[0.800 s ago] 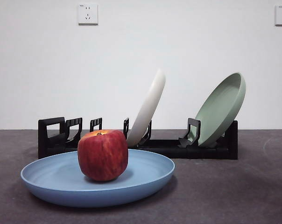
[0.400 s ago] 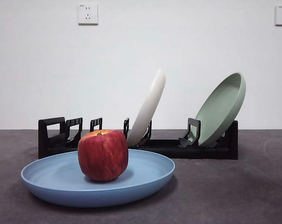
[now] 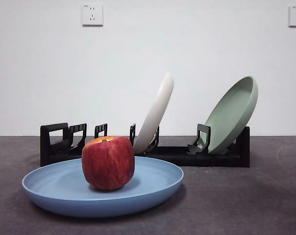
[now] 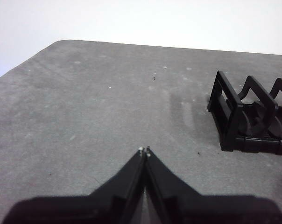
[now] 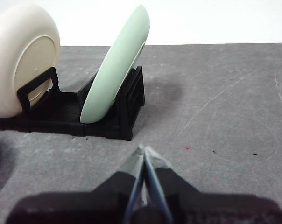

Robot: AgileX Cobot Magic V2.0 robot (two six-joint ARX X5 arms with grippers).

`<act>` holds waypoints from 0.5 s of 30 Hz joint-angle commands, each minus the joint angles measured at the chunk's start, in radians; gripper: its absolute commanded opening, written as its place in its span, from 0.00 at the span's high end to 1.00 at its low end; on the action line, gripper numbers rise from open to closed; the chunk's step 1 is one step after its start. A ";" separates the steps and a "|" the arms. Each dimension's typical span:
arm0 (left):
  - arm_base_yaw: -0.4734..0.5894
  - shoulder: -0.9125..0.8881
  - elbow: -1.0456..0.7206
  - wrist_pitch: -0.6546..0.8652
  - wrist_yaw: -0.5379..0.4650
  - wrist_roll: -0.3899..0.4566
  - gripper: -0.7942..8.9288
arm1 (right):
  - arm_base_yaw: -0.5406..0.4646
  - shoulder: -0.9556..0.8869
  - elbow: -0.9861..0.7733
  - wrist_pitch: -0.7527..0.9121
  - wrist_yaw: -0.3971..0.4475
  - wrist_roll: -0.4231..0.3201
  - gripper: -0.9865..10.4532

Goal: Take the blue plate from the plate rack,put the plate on the table,take the apple from the table,put the apple in the plate

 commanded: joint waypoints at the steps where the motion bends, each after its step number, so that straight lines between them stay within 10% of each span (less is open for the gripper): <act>1: 0.003 -0.002 -0.012 -0.001 0.000 -0.007 0.92 | -0.002 -0.003 -0.013 -0.005 0.000 0.012 0.91; 15: 0.003 -0.002 -0.012 -0.001 0.000 -0.007 0.92 | -0.002 -0.003 -0.013 -0.005 0.000 0.012 0.91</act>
